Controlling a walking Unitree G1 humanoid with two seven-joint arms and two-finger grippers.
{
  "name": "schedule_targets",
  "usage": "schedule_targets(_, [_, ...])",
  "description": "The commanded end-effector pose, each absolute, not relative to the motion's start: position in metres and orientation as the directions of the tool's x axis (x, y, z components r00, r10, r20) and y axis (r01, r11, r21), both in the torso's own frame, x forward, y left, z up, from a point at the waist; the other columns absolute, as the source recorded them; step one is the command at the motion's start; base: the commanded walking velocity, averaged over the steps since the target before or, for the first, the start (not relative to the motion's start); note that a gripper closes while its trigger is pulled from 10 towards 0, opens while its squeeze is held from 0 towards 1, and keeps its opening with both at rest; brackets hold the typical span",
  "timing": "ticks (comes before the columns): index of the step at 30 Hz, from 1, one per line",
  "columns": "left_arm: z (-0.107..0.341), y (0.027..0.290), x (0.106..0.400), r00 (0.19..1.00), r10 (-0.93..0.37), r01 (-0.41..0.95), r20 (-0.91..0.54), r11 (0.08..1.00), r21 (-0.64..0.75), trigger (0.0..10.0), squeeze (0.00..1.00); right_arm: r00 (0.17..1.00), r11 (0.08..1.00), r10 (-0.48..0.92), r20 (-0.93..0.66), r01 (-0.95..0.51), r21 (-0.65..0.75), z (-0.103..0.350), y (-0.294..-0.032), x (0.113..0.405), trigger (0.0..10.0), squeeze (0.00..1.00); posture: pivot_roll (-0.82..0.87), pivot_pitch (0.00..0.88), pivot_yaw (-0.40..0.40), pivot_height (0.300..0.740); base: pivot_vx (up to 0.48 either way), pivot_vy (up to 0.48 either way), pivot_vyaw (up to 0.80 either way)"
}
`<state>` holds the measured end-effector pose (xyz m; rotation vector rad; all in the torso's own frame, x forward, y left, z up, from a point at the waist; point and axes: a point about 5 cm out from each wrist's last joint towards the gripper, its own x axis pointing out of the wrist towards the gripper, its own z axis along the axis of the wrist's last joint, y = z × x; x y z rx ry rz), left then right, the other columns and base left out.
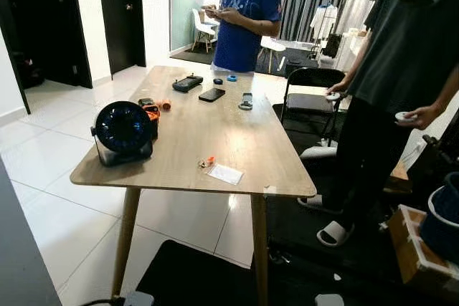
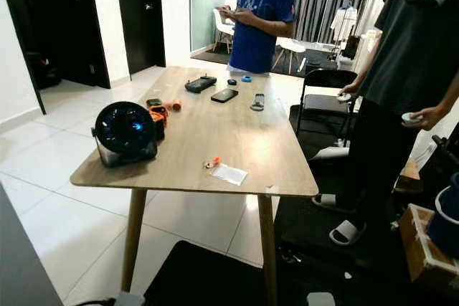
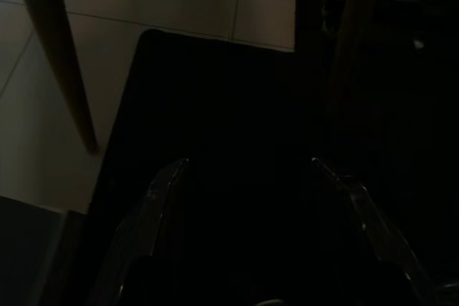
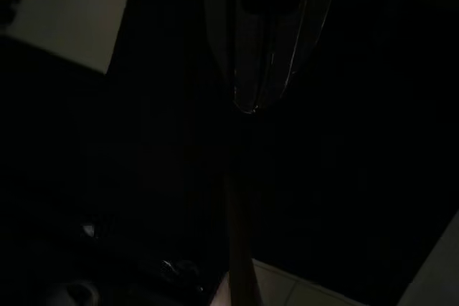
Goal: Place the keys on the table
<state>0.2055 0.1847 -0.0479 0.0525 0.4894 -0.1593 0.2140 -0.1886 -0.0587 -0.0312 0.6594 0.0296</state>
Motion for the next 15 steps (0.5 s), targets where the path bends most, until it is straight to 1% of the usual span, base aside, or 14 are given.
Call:
schedule_targets(1, [-0.049, 0.182, 0.203, 0.876, -0.136, 0.154, -0.463, 0.988, 0.001, 10.0, 0.00, 0.772, 0.999, 0.021, -0.635, -0.041, -0.017, -0.062, -0.189, 0.210, 10.0, 0.00, 0.12, 0.023, -0.125, 0.740, 0.000, 0.000, 0.00])
schedule_targets(7, [-0.046, 0.180, 0.209, 0.876, -0.157, 0.178, -0.455, 0.984, 0.003, 10.0, 0.00, 0.774, 0.999, 0.012, -0.633, -0.039, -0.029, -0.063, -0.190, 0.207, 10.0, 0.00, 0.10, 0.023, -0.097, 0.740, 0.000, 0.000, 0.00])
schedule_targets(9, [-0.045, 0.176, 0.212, 0.870, -0.183, 0.208, -0.458, 0.978, 0.004, 10.0, 0.00, 0.779, 0.999, -0.017, -0.626, -0.009, -0.037, -0.063, -0.194, 0.205, 10.0, 0.00, 0.08, 0.025, -0.068, 0.740, 0.000, 0.000, 0.00])
schedule_targets(14, [-0.044, 0.172, 0.215, 0.863, -0.209, 0.236, -0.460, 0.972, 0.001, 10.0, 0.00, 0.777, 0.999, -0.050, -0.628, 0.034, -0.038, -0.065, -0.201, 0.200, 10.0, 0.00, 0.07, 0.027, -0.053, 0.740, 0.000, 0.000, 0.00])
schedule_targets(15, [-0.044, 0.171, 0.216, 0.862, -0.214, 0.241, -0.460, 0.971, 0.000, 10.0, 0.00, 0.776, 0.998, -0.057, -0.628, 0.043, -0.038, -0.065, -0.202, 0.199, 10.0, 0.00, 0.06, 0.030, -0.037, 0.740, 0.000, 0.000, 0.00])
